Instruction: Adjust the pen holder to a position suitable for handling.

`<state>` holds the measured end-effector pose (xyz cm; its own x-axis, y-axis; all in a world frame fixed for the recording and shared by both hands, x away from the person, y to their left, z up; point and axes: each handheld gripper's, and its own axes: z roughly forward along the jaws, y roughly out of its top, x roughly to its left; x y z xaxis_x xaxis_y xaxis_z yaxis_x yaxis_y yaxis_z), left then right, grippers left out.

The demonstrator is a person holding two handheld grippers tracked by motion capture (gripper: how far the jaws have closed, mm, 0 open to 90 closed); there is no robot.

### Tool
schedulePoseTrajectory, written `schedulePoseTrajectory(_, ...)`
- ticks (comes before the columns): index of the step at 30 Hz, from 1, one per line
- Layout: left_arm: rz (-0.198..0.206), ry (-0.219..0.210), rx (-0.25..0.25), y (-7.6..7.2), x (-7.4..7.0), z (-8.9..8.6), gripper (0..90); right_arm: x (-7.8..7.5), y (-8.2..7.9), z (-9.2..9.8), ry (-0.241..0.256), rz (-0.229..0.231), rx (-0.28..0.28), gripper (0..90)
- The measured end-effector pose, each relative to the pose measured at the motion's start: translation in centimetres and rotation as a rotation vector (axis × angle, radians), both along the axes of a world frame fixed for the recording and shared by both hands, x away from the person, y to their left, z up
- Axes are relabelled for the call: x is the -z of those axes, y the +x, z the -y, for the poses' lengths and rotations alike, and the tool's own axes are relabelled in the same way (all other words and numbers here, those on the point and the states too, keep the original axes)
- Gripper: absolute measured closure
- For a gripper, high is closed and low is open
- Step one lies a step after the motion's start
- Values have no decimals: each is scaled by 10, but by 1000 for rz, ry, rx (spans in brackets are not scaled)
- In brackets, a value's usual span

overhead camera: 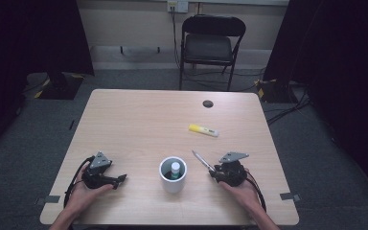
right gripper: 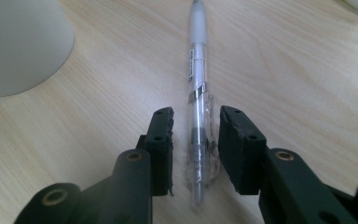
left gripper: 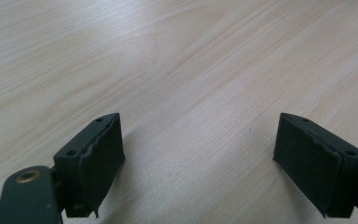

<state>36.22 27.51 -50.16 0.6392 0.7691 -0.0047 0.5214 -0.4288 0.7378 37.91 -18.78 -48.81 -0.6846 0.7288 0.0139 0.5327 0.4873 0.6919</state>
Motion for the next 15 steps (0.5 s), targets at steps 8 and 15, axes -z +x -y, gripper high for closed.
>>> schedulePoseTrajectory(8,0,-1,-3,0,0,0,153,1,17,-15,-1,12,6,622)
schedulePoseTrajectory(15,0,-2,-3,0,0,0,153,2,32,-31,2,17,-3,628)
